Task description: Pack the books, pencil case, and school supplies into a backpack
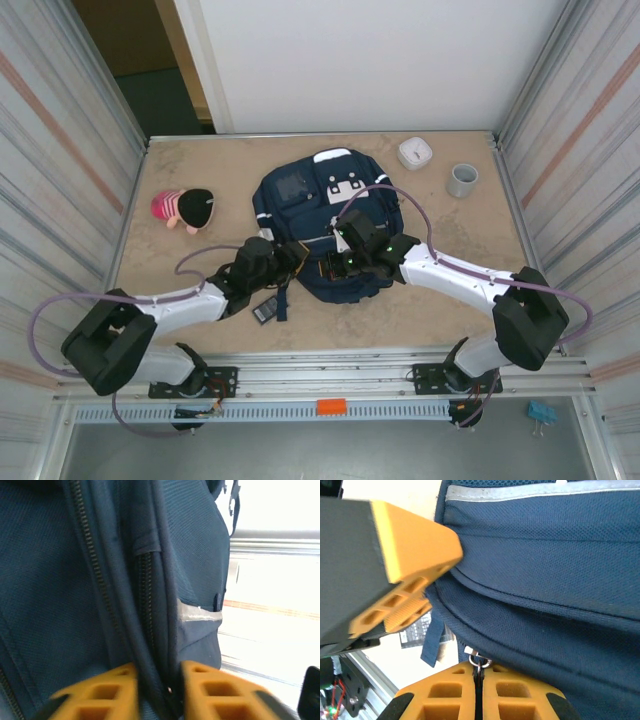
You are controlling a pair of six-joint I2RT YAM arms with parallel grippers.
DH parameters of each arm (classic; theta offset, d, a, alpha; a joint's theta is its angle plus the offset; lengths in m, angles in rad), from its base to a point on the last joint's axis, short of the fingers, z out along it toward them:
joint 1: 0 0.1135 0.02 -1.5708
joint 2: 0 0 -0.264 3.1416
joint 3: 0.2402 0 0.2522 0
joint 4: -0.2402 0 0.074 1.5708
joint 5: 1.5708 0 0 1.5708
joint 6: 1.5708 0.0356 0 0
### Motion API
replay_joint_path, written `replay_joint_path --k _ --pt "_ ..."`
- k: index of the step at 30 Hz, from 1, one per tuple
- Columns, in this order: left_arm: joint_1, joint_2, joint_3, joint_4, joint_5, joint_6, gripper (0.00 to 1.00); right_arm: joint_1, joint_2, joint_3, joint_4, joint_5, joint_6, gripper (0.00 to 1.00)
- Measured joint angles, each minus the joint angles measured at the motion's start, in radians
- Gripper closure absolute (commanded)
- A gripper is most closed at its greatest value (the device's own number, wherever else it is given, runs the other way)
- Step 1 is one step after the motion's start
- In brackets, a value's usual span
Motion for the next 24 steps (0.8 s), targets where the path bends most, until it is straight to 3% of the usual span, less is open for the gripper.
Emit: replay_joint_path --k 2,6,16,19,20,24 --pt "0.004 0.003 0.0 -0.001 0.006 0.004 1.0 0.0 -0.002 0.0 -0.016 0.005 -0.012 1.0" --pt "0.047 -0.013 0.008 -0.041 0.05 0.042 1.0 -0.021 -0.039 -0.002 -0.048 0.023 -0.041 1.0" --pt "0.267 -0.118 0.05 -0.261 0.209 0.251 1.0 -0.264 -0.153 -0.066 -0.153 -0.032 -0.159 1.0" --pt "0.303 -0.141 0.051 -0.312 0.244 0.304 0.99 -0.298 -0.156 -0.074 -0.17 -0.068 -0.188 1.0" --pt "0.308 -0.145 0.051 -0.326 0.249 0.318 0.94 -0.3 -0.156 -0.074 -0.17 -0.082 -0.192 1.0" --pt "0.32 -0.167 0.075 -0.404 0.248 0.41 0.52 -0.294 -0.171 -0.074 -0.167 -0.142 -0.209 1.0"
